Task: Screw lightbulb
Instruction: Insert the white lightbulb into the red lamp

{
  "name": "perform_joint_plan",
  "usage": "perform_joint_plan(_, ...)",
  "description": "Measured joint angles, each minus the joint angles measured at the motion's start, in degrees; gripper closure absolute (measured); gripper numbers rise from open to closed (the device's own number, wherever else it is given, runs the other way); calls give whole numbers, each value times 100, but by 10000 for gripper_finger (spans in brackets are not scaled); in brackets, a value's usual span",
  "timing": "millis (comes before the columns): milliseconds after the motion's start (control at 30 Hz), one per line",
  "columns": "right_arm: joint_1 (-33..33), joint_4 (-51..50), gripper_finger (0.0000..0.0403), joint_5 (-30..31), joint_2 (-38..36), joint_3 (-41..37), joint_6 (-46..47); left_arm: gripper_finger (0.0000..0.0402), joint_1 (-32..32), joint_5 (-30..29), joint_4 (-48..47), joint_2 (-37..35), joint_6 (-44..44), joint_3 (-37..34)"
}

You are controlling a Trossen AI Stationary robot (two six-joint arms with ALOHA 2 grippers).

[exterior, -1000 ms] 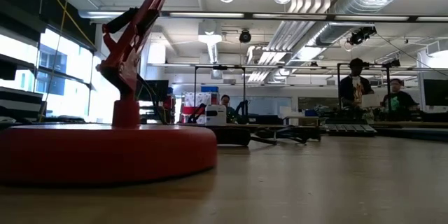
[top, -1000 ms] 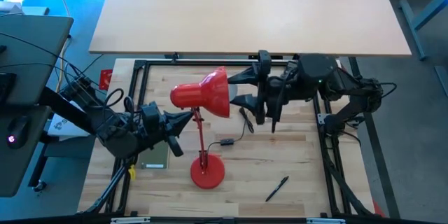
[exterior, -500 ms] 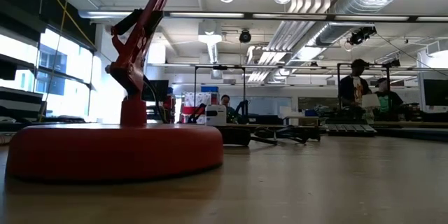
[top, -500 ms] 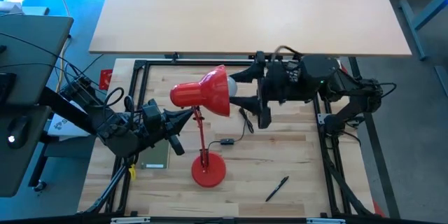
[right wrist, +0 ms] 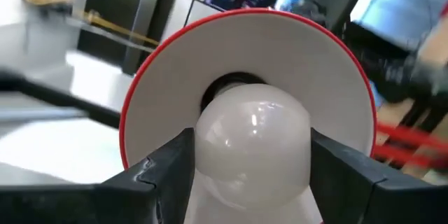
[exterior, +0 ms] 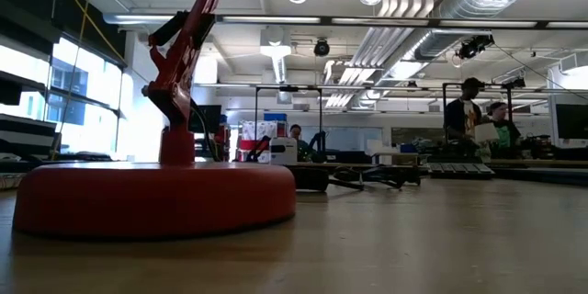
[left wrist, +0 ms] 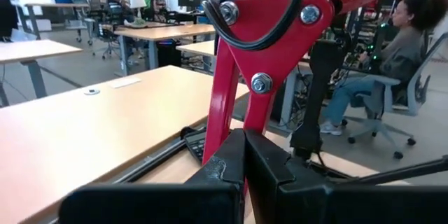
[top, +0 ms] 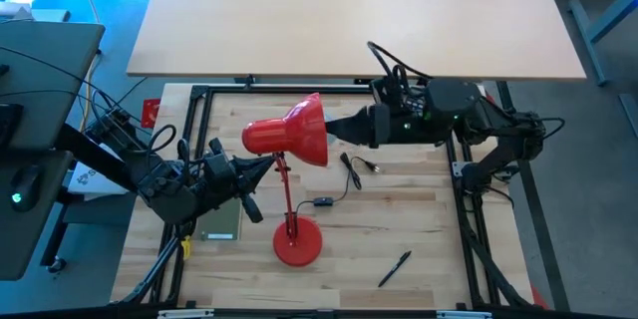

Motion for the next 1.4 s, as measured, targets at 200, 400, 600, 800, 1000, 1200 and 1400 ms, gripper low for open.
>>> perform_joint_plan(200,2,-93,173,-28,-4,4,932,402,-20,4,-9,0,255,0)
perform_joint_plan(400,7,-118,173,-71,-4,4,1424,402,-120,51,-11,0,629,0)
perform_joint_plan(600,7,-137,173,-70,-4,4,2088,401,-130,64,-10,0,850,0)
perform_joint_plan(800,4,-394,173,-34,-21,24,2359,401,-129,88,3,-26,955,-2)
perform_joint_plan(1000,-13,-504,173,-27,-31,31,2341,402,-129,82,355,-70,1196,-2)
perform_joint_plan(1200,-13,-445,173,-26,-20,22,2333,402,-127,63,746,-85,1673,-2)
perform_joint_plan(1400,-13,-327,173,-29,-14,9,2360,401,-129,59,822,-85,1812,-3)
